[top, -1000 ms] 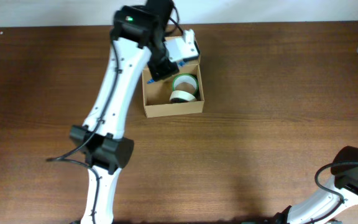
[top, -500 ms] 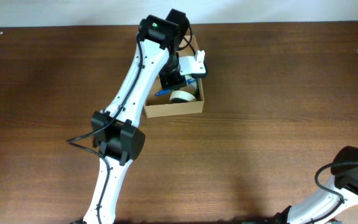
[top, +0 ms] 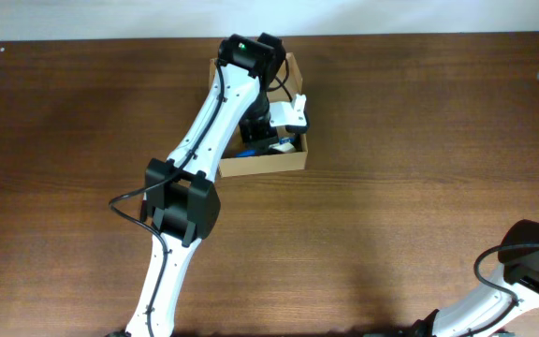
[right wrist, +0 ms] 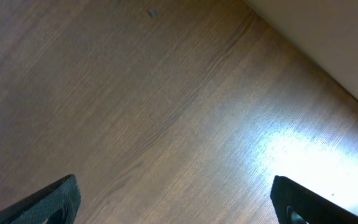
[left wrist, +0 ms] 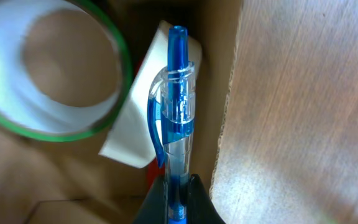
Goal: Pack container
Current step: 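Carry the blue pen into the box and release it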
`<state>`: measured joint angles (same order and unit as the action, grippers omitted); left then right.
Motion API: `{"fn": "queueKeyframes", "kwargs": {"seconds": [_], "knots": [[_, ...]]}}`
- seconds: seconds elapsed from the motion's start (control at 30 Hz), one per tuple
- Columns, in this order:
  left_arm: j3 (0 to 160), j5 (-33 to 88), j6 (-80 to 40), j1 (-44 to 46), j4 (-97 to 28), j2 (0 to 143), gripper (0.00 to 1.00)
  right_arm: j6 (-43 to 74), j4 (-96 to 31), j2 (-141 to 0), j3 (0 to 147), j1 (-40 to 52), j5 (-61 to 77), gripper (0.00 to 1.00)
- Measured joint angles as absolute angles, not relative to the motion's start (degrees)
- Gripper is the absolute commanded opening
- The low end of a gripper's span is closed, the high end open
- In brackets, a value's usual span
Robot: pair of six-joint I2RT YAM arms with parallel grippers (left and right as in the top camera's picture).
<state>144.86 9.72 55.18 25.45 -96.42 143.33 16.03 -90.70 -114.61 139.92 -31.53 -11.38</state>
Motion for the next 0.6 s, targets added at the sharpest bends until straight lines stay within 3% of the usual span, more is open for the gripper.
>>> {"fn": "queueKeyframes", "kwargs": {"seconds": [0.37, 0.5, 0.6], "knots": [[142.3, 9.8, 55.4, 25.4, -96.2, 143.3, 0.02, 16.1, -90.7, -114.6, 139.9, -31.5, -11.4, 0.99], [142.3, 9.8, 55.9, 25.4, -96.2, 143.3, 0.34, 16.1, -90.7, -114.6, 139.9, -31.5, -11.4, 0.99], [142.2, 9.8, 55.9, 25.4, -95.8, 143.3, 0.47, 16.1, -90.7, -114.6, 139.9, -31.5, -11.4, 0.99]]}}
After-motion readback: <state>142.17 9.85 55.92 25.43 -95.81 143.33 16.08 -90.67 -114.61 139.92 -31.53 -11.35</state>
